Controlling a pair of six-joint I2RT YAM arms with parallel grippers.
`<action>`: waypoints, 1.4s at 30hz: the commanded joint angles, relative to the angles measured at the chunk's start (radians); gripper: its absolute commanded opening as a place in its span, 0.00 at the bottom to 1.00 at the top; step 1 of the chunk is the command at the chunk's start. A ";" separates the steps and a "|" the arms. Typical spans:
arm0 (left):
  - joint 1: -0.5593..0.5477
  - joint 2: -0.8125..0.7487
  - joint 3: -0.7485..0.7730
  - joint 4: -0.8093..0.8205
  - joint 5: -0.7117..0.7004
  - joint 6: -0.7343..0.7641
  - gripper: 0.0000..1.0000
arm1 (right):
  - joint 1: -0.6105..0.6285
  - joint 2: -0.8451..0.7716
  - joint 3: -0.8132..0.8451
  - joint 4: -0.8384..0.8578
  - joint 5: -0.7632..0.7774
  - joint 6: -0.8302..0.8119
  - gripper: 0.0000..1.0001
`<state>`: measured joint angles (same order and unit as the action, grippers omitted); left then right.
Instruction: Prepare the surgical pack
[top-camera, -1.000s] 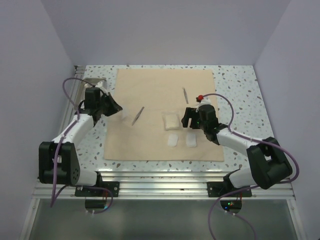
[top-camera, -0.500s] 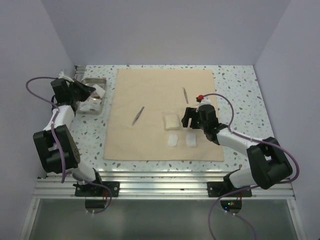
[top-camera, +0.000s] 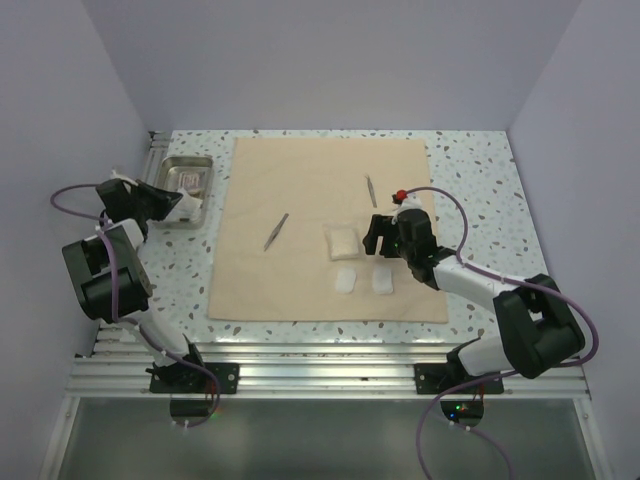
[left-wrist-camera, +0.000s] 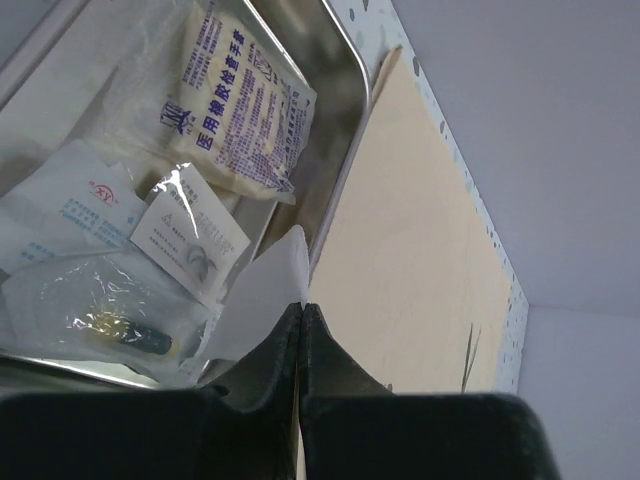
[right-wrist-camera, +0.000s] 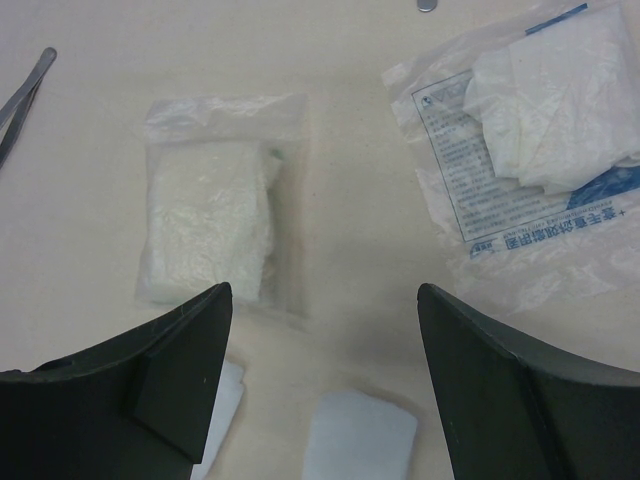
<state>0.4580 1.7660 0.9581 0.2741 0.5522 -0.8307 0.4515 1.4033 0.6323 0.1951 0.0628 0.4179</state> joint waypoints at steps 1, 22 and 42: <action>0.008 0.000 0.007 0.057 -0.020 0.008 0.00 | 0.003 -0.007 0.026 0.020 0.029 -0.008 0.78; -0.474 -0.289 0.100 -0.349 -0.388 0.292 0.66 | 0.006 -0.015 0.020 0.024 0.020 0.001 0.78; -1.197 -0.151 -0.059 -0.222 -0.370 0.237 0.70 | 0.004 -0.032 0.006 0.023 0.055 0.016 0.78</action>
<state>-0.7017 1.5761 0.8951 -0.0174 0.2039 -0.5671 0.4519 1.4002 0.6323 0.1955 0.0822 0.4198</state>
